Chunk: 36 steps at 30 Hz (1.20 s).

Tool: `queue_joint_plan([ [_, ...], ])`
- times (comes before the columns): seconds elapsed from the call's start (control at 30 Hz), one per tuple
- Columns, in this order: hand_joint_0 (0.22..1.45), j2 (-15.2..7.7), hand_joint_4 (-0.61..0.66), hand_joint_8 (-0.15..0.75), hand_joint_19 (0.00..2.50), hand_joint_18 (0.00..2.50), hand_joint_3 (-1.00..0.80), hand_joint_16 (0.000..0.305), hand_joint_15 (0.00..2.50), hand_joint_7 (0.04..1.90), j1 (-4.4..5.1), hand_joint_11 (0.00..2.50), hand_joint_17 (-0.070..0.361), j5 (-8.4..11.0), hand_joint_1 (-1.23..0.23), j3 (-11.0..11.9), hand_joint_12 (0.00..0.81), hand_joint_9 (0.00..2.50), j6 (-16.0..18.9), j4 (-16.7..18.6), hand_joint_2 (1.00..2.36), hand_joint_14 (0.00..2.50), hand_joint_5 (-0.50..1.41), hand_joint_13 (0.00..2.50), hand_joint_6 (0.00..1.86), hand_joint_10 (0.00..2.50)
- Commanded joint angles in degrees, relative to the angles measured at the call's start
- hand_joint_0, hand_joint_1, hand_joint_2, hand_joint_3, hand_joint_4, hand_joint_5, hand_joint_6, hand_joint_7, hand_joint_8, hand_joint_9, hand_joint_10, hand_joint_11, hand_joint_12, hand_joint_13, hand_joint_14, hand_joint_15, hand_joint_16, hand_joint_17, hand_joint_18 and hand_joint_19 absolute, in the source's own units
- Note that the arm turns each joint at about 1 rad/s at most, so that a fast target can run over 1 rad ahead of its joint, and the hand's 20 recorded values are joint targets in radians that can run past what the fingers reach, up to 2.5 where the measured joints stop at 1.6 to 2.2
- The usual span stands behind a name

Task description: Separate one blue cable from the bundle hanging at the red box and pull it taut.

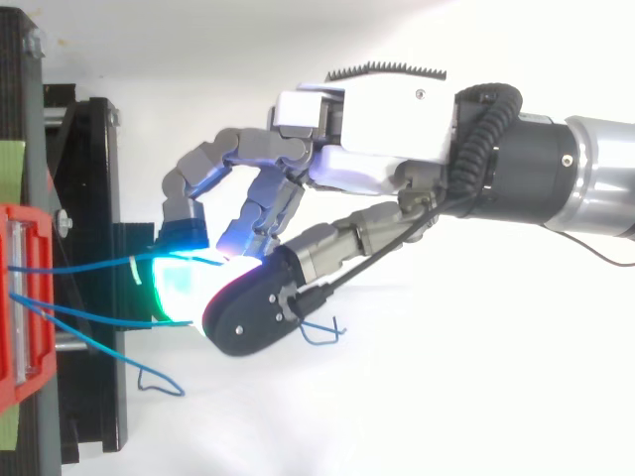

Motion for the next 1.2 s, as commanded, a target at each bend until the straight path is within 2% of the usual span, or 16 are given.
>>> queue_joint_plan([
  [0.0, 0.59, 0.07, 0.17, 0.351, 0.59, 0.95, -0.5, 0.041, 0.73, 1.07, -0.05, 0.98, 0.091, 0.12, -0.52, 0.0, 0.388, 1.12, -0.09, 0.0, 1.0, 0.02, -0.17, 1.19, 0.85, 0.02],
  [0.1, 0.64, -0.01, 0.15, 0.35, 0.61, 0.95, -0.47, 0.04, 0.74, 1.1, 0.04, 0.98, 0.091, 0.12, -0.54, 0.0, 0.386, 1.13, -0.18, 0.0, 1.0, 0.02, -0.17, 1.19, 0.85, 0.02],
  [0.2, 0.64, -0.01, 0.17, 0.351, 0.61, 0.95, -0.31, 0.042, 0.73, 1.11, 0.04, 0.99, 0.094, 0.12, -0.68, 0.0, 0.397, 1.08, -0.18, 0.0, 1.01, 0.02, -0.19, 1.17, 0.87, 0.02],
  [0.27, 0.65, -0.01, 0.16, 0.351, 0.61, 0.95, -0.27, 0.042, 0.75, 1.09, -0.05, 1.03, 0.096, 0.12, -0.76, 0.0, 0.402, 1.06, -0.18, 0.0, 1.02, 0.02, -0.2, 1.16, 0.88, 0.02],
  [0.4, 0.75, -0.01, 0.16, 0.336, 0.59, 0.95, -0.36, 0.044, 0.75, 1.07, 0.04, 1.05, 0.1, 0.12, -0.92, 0.0, 0.391, 0.98, -0.18, 0.0, 1.01, 0.02, -0.22, 1.13, 0.9, 0.02],
  [0.53, 0.82, -0.01, 0.15, 0.332, 0.59, 0.94, -0.5, 0.045, 0.75, 1.05, 0.04, 1.06, 0.101, 0.03, -0.93, 0.0, 0.38, 0.98, -0.18, 0.0, 1.0, 0.03, -0.21, 1.11, 0.9, 0.02],
  [0.63, 0.8, 0.07, 0.13, 0.323, 0.57, 0.96, -0.5, 0.045, 0.75, 1.06, 0.04, 1.06, 0.101, 0.03, -0.94, 0.0, 0.376, 0.99, -0.26, 0.0, 1.0, 0.03, -0.21, 1.11, 0.9, 0.02],
  [0.73, 0.68, -0.01, 0.13, 0.316, 0.59, 0.95, -0.5, 0.045, 0.77, 1.06, 0.04, 1.09, 0.101, 0.03, -0.99, 0.0, 0.373, 0.98, -0.35, 0.0, 1.0, 0.03, -0.21, 1.11, 0.9, 0.02],
  [0.8, 0.53, 0.07, 0.15, 0.33, 0.61, 0.96, -0.5, 0.047, 0.77, 1.02, 0.04, 1.07, 0.107, 0.03, -0.94, 0.0, 0.387, 1.01, -0.35, 0.0, 1.0, 0.03, -0.2, 1.12, 0.89, 0.02],
  [0.83, 0.49, -0.01, 0.16, 0.352, 0.62, 1.0, -0.5, 0.05, 0.78, 1.03, 0.04, 1.08, 0.113, 0.03, -0.85, 0.0, 0.402, 1.05, -0.35, 0.0, 1.0, 0.03, -0.19, 1.15, 0.87, 0.02],
  [0.9, 0.49, 0.07, 0.17, 0.362, 0.64, 1.06, -0.5, 0.05, 0.77, 1.04, -0.05, 1.03, 0.113, -0.06, -0.67, 0.0, 0.414, 1.13, -0.35, 0.0, 1.0, 0.02, -0.17, 1.2, 0.84, 0.02],
  [0.93, 0.51, 0.07, 0.16, 0.358, 0.66, 1.07, -0.5, 0.049, 0.77, 1.05, 0.04, 1.02, 0.11, 0.03, -0.52, 0.0, 0.406, 1.16, -0.35, 0.0, 1.0, 0.02, -0.16, 1.21, 0.82, 0.02],
  [1.03, 0.57, -0.01, 0.14, 0.341, 0.71, 1.05, -0.5, 0.046, 0.79, 1.07, 0.04, 1.01, 0.105, 0.12, -0.33, 0.0, 0.391, 1.2, -0.35, 0.0, 1.0, 0.02, -0.14, 1.23, 0.78, 0.02],
  [1.17, 0.62, -0.01, 0.13, 0.34, 0.72, 1.04, -0.5, 0.046, 0.8, 1.16, -0.05, 1.01, 0.104, 0.12, -0.38, 0.0, 0.391, 1.23, -0.35, 0.0, 1.0, 0.02, -0.12, 1.24, 0.7, 0.02],
])
